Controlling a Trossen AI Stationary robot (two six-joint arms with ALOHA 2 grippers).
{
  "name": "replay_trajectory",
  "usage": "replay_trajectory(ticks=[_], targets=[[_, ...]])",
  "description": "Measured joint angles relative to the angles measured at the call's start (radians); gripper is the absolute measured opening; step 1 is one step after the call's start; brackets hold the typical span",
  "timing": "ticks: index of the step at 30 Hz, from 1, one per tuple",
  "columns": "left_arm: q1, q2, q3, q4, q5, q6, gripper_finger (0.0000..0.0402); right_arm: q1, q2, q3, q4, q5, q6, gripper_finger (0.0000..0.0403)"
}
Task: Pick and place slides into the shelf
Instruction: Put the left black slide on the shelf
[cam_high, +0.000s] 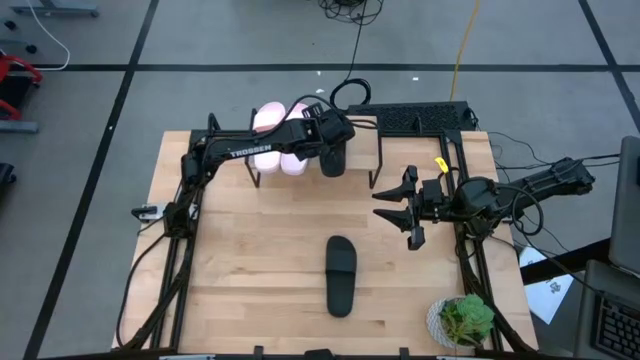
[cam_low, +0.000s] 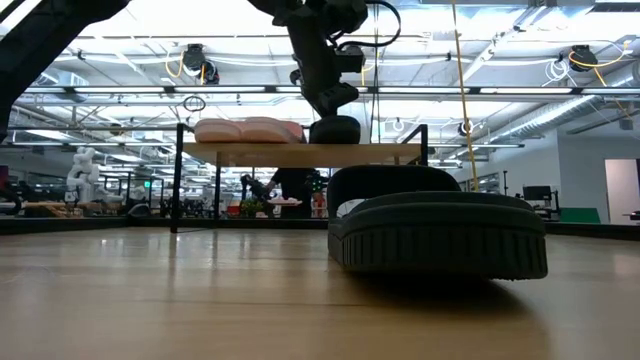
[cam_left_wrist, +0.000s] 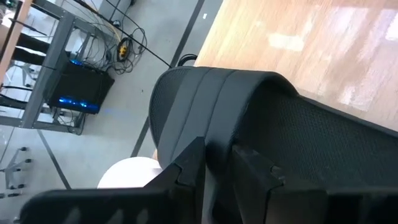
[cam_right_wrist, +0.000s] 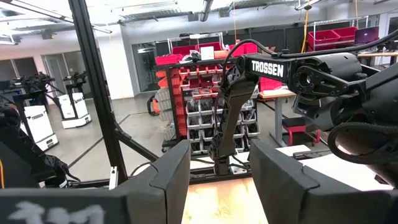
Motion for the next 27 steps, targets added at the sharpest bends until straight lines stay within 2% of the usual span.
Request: replay_trajectory(ticks=[14, 27], targets=[[0.003, 0.0, 0.0, -0.003, 0.02, -0.004, 0.0072, 0.0, 0.0, 0.0, 0.0, 0.0, 0.0, 0.0155], [0.002, 0.0, 0.0, -0.008, 0.018, -0.067, 0.0169, 0.0, 0.0, 0.0, -0.001, 0.0, 0.0, 0.0155]])
